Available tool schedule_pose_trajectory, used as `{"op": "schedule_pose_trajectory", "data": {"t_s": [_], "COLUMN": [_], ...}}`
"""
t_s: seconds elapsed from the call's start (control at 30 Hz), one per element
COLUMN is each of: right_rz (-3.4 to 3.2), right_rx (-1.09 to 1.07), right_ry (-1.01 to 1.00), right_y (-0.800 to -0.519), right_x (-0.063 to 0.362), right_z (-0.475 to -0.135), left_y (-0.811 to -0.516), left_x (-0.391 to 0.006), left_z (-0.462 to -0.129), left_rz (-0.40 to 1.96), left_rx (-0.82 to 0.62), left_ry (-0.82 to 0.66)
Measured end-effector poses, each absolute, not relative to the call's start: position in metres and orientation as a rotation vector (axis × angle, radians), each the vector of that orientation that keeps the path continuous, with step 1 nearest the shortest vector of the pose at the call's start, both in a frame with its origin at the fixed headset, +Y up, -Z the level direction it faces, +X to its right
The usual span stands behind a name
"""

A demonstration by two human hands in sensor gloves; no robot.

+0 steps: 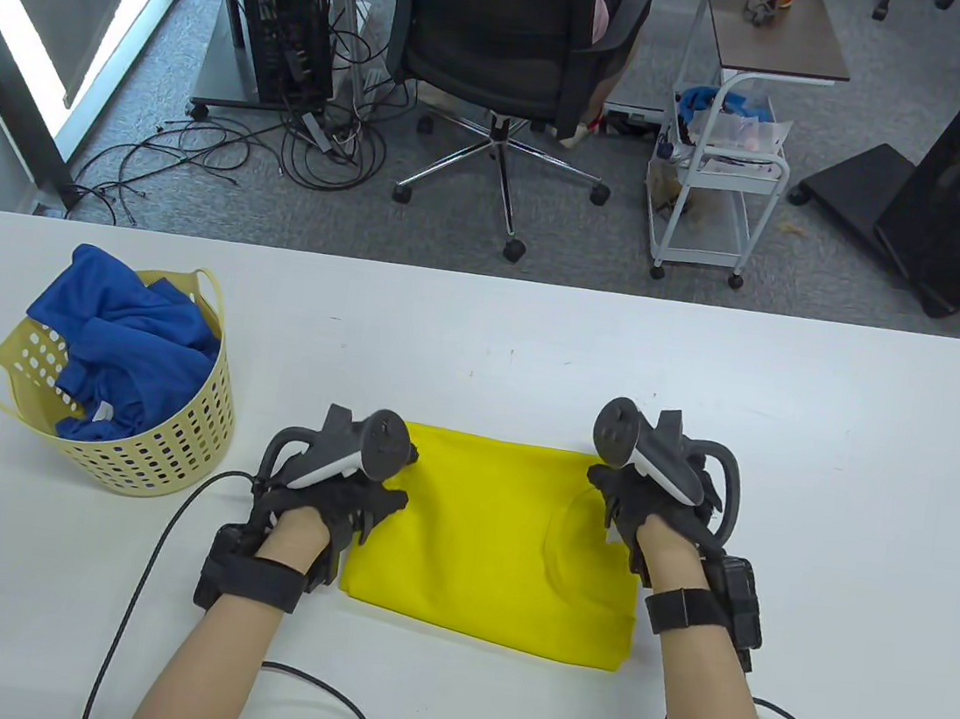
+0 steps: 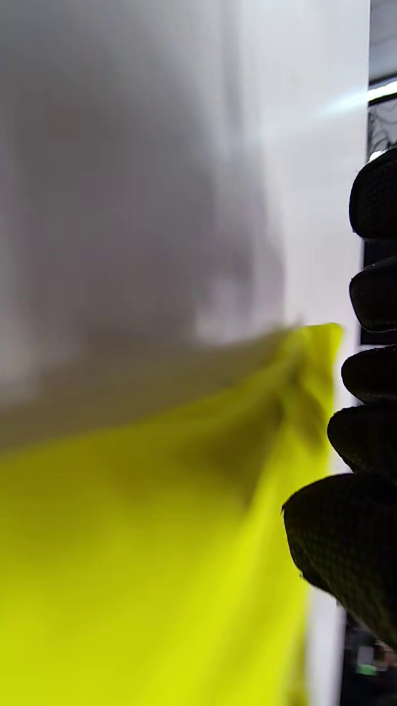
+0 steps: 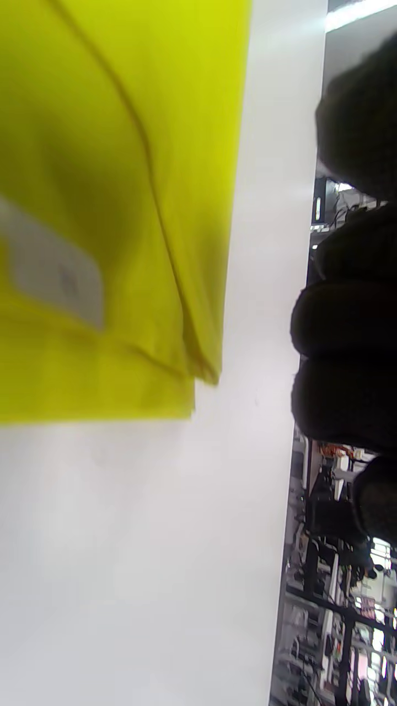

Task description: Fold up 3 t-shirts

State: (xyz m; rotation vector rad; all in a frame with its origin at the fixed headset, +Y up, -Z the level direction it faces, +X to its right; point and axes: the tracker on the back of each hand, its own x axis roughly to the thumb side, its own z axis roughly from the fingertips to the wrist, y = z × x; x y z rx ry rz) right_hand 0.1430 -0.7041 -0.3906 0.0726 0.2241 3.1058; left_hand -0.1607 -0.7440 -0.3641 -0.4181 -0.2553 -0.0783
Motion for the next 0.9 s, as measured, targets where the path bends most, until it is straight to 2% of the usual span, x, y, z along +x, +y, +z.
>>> {"op": "schedule_pose_trajectory", "data": {"t_s": [0.07,0.17,0.3,0.37,0.47,0.57,0.63,0.8,0.9], "right_rz": [3.083,3.078,3.068,3.083,3.088,3.053,3.058,3.12,3.124], "right_rx": [0.173,0.269,0.373,0.367,0.346,0.347,0.315,0.311,0.304], "right_ry": [0.247,0.25,0.263,0.271,0.265,0.429,0.445,0.454,0.503], "right_y": [-0.703,-0.704,-0.72,-0.73,-0.742,-0.758,-0.765,-0.766,-0.765], "right_x": [0.126,0.11,0.09,0.087,0.088,0.093,0.097,0.095,0.094], "right_z": [-0.365,-0.339,-0.3,-0.288,-0.279,-0.278,-0.278,-0.28,-0.284], "left_y": [-0.759,-0.763,-0.762,-0.758,-0.755,-0.752,-0.75,-0.741,-0.744], "left_x": [-0.164,-0.17,-0.169,-0.165,-0.156,-0.151,-0.149,-0.153,-0.157], "left_z": [-0.347,-0.328,-0.299,-0.289,-0.279,-0.276,-0.275,-0.268,-0.272], "left_rz": [-0.16,-0.056,-0.104,-0.118,-0.156,-0.151,-0.107,-0.082,-0.042], "left_rx": [-0.48,-0.424,-0.37,-0.4,-0.384,-0.348,-0.327,-0.047,-0.062], "left_ry": [-0.239,-0.215,-0.198,-0.185,-0.199,-0.196,-0.215,-0.281,-0.289]}}
